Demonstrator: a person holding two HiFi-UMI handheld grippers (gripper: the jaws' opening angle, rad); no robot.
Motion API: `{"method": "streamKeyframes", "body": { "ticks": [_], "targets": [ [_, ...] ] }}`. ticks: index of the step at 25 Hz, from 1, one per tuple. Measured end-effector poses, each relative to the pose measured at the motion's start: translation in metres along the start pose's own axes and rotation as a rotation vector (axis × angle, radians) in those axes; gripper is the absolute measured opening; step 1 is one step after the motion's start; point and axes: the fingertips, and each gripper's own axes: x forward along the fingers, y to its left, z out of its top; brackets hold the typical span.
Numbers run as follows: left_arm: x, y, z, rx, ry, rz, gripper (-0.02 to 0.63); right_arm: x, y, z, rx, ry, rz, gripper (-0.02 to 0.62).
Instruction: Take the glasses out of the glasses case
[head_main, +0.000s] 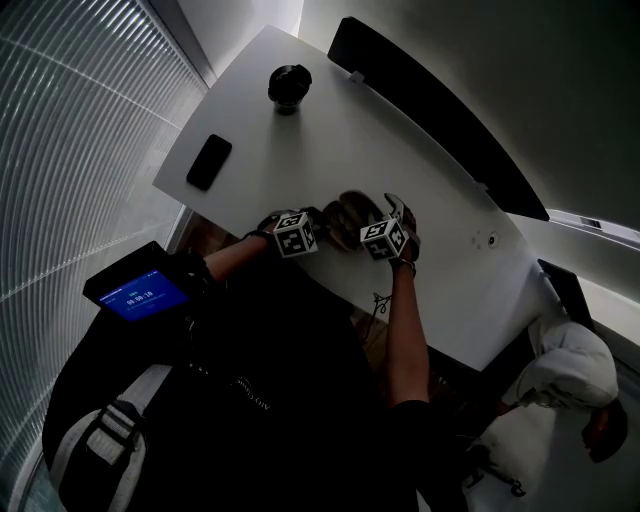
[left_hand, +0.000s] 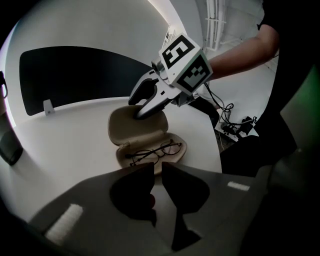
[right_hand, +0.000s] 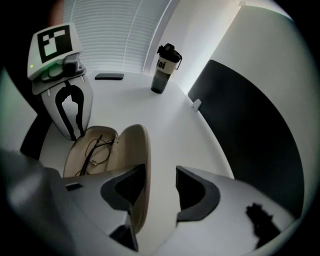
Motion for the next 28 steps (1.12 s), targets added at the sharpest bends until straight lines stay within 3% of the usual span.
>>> {"method": "streamKeyframes", "body": {
  "ticks": [7,13,19,28],
  "targets": [
    [-0.002,0.002,0.002,-0.049,0.0,-0.004,0.051,0.013,-0.003,-0.008,0.121,-0.011,0.011,0.201],
    [0.0,-0.005,0.007,-0.033,-0.003,-0.023,0.075,-0.027,0.011,-0.006,0.22,-0.039,-0.038,0.201],
    [-0.004,-0.008,0.006,0.0,0.013,-0.037,0.089,-0.068,0.038,0.008,0.225,-0.115,-0.118,0.2],
    [-0.004,-0.007,0.003,0.009,0.018,-0.036,0.095,-0.039,0.099,0.017,0.059,-0.033,0.055,0.199]
  ]
}}
